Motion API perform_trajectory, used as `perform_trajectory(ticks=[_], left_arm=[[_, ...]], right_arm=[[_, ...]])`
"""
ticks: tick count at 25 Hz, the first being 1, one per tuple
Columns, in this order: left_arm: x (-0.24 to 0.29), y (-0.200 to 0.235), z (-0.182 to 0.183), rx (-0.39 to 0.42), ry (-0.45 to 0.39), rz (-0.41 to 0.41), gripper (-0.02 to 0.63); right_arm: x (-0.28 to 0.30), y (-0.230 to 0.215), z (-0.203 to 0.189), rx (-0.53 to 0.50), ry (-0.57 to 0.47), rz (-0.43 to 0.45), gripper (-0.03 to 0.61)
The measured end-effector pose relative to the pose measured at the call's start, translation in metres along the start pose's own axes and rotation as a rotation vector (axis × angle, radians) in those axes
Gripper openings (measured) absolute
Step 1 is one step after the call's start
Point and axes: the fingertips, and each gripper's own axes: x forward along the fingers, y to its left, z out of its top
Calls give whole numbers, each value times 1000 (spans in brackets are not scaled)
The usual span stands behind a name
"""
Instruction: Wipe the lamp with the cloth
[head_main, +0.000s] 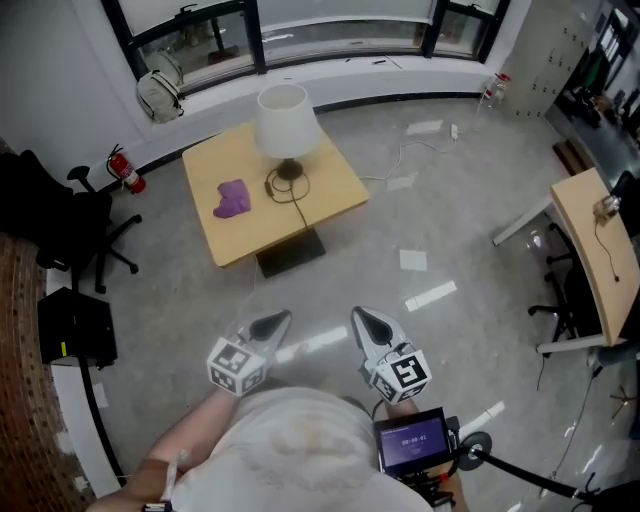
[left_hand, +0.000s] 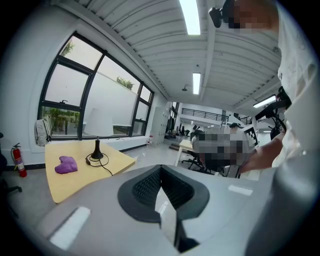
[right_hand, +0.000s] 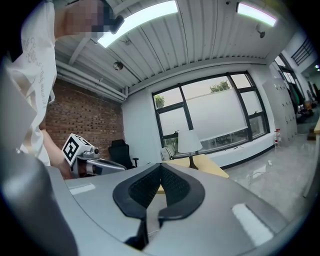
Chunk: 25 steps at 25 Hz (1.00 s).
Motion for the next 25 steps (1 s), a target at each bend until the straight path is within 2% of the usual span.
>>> perform_trajectory(ticks=[15, 20, 25], left_arm=[[-2, -9, -1, -3, -2, 134, 2], [3, 3, -8, -19, 6, 137, 2], [23, 25, 0, -24, -3, 116, 2]], right_arm=[[-10, -9, -21, 4, 41, 116, 14], [5, -12, -16, -1, 39, 131, 14], [22, -30, -9, -11, 45, 98, 14]])
